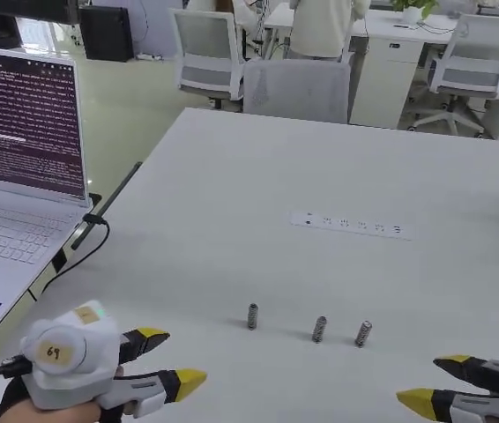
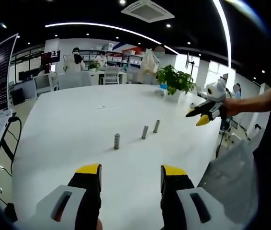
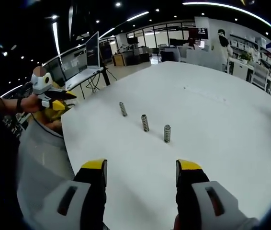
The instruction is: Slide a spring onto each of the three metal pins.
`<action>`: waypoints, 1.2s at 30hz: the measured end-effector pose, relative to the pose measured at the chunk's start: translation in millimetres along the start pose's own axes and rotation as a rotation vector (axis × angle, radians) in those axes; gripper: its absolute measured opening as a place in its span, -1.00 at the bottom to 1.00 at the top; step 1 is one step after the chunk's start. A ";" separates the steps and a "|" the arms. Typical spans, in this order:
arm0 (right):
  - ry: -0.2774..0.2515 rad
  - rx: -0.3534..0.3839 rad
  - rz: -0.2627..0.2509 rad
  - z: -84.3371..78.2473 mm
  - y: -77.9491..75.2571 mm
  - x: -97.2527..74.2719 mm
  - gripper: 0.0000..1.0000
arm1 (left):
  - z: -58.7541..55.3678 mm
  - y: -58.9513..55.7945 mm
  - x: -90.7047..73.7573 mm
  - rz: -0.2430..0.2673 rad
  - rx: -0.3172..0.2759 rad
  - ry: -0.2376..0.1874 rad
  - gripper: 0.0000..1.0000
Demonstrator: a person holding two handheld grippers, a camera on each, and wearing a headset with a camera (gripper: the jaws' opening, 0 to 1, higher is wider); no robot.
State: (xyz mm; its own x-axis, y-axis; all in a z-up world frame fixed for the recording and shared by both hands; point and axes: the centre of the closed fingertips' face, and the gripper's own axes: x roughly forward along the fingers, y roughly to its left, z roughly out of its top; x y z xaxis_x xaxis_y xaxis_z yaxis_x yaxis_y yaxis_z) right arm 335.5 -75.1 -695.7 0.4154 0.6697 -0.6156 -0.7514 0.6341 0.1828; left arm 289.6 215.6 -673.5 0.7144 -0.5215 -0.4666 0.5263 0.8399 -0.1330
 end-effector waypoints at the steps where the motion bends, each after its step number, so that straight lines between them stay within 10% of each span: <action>1: -0.006 0.001 0.000 0.2 1.3 -0.9 0.14 | 0.0 0.6 -0.3 0.002 -0.003 -0.001 -0.11; 36: -0.041 0.066 0.008 -23.1 33.1 -3.0 0.45 | -10.1 -4.6 -7.6 0.015 -0.041 -0.002 0.12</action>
State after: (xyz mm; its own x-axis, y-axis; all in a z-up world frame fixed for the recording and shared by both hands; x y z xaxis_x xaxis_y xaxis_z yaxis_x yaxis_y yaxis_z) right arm 297.6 -65.0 -705.5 0.4309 0.6896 -0.5821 -0.7201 0.6515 0.2388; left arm 277.1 217.2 -678.2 0.7229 -0.5088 -0.4674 0.4958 0.8532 -0.1620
